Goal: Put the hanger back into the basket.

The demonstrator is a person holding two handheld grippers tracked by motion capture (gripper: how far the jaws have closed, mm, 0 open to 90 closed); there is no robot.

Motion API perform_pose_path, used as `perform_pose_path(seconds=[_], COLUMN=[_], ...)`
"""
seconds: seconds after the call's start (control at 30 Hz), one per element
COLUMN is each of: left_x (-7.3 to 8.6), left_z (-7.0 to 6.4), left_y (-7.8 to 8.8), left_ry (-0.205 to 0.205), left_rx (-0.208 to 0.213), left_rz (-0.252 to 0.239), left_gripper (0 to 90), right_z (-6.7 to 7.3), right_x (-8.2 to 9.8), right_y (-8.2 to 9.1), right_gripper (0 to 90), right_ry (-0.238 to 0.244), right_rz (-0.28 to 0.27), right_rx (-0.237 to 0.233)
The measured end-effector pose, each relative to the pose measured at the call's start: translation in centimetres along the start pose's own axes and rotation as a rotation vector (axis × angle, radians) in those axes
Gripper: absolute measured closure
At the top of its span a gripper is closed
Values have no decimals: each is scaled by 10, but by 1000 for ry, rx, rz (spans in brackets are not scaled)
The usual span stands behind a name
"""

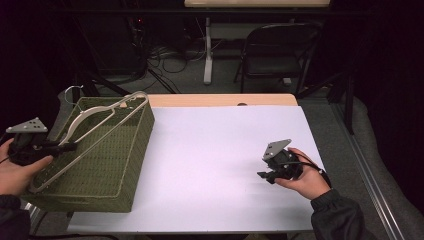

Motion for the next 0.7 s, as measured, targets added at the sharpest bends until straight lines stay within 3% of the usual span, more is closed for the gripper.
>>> perform_pose_path(seconds=[0.13,0.33,0.5,0.57,0.7], left_x=[6,20,31,36,42], left_z=[9,19,18,17,14], left_y=[-1,-7,-22,-28,-40], left_ry=[27,54,75,76,79], left_rx=[-1,-13,5,15,31], left_rz=[0,40,69,82,114], left_gripper=[871,870,870,870,870], right_z=[0,0,0,0,0], right_x=[0,0,1,1,0], right_y=[0,-2,-1,-3,-2], right_gripper=[466,465,466,465,465], right_ry=[1,1,2,1,1], right_rz=[18,3,26,-1,12], right_rx=[-1,-3,-9,-3,-6])
Point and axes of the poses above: each handheld gripper's, and its own axes: y roughly backward along the jaws, x roughly out of its underside, z roughly to its left, the point moved 3 cm from there along -y, roughly forward along the jaws, and after that the axes turned 10 degrees about -x, right-handed, at the moved point
